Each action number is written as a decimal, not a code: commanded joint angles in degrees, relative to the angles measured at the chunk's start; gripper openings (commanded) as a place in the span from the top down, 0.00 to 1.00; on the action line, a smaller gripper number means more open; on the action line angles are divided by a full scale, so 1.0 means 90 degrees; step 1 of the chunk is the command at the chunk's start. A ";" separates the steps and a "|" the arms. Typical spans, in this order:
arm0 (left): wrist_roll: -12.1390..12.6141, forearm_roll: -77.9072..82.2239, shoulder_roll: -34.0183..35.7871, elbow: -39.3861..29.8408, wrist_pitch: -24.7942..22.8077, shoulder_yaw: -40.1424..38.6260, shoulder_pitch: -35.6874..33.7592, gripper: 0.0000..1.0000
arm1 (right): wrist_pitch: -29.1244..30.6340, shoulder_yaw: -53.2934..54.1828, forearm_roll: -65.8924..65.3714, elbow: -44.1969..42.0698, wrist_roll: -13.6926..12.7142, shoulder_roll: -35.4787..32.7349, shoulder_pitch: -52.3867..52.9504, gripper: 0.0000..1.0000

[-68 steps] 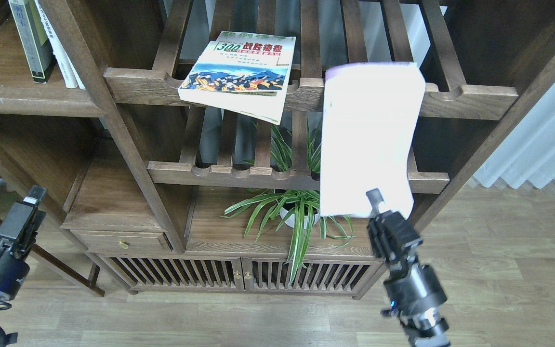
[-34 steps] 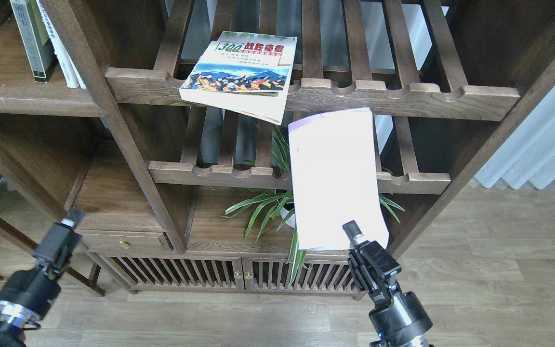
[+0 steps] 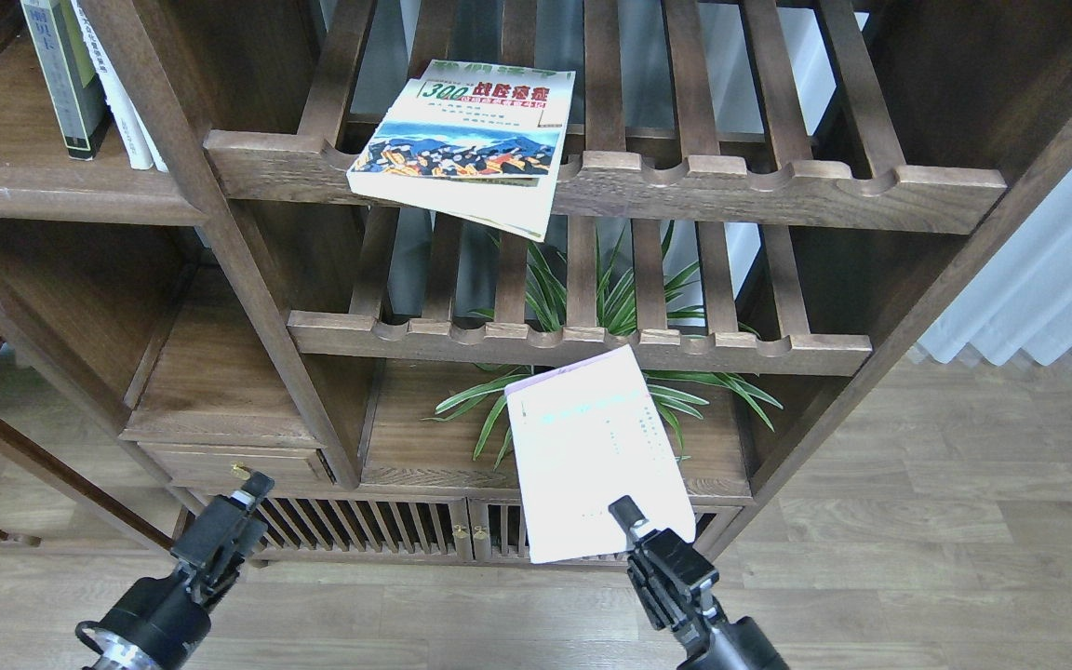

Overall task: Organize books on shelf
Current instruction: 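Lower the white book and bring the left gripper to it, then hand the white book to the left gripper and carry it away, then place the white book upright on the far shelf section with the left gripper, then raise the right gripper toward the travel book on the upper shelf, then grasp the travel book's lower edge with the right gripper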

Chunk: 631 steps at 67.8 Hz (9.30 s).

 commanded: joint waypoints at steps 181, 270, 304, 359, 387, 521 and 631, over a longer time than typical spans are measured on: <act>0.0067 -0.0385 0.3526 -0.1759 0.0000 -0.4774 -0.0117 0.92 | 0.0000 -0.0836 -0.0363 -0.0742 -0.0655 0.0212 0.0449 0.01; 0.0400 0.5563 0.2003 0.1610 0.0000 -0.4130 -0.6241 0.92 | 0.0000 -0.0816 -0.0353 -0.0732 -0.0645 0.0212 0.0449 0.01; 0.0409 0.5563 0.1632 0.2558 0.0000 -0.2586 -0.7647 0.91 | 0.0000 -0.0816 -0.0334 -0.0732 -0.0626 0.0222 0.0459 0.01; 0.0331 0.2878 0.1768 0.0888 0.0000 -0.3797 -0.5080 0.42 | 0.0000 -0.0601 -0.0119 -0.0566 -0.0225 0.0349 0.0615 0.01; 0.0390 0.1843 0.1778 -0.0860 0.0000 -0.4657 -0.2580 0.37 | 0.0000 -0.0513 -0.0109 -0.0097 -0.0010 0.0456 0.0947 0.01; 0.0400 0.1784 0.1016 -0.0499 0.0000 -0.4490 -0.0401 0.14 | -0.3433 -0.1226 -0.1183 0.0645 0.1054 0.0456 0.5487 0.01; 0.0351 0.1745 0.1026 -0.0333 0.0000 -0.4578 -0.0401 0.10 | -0.4312 -0.0777 -0.1037 0.0674 0.1201 0.0456 0.6113 0.39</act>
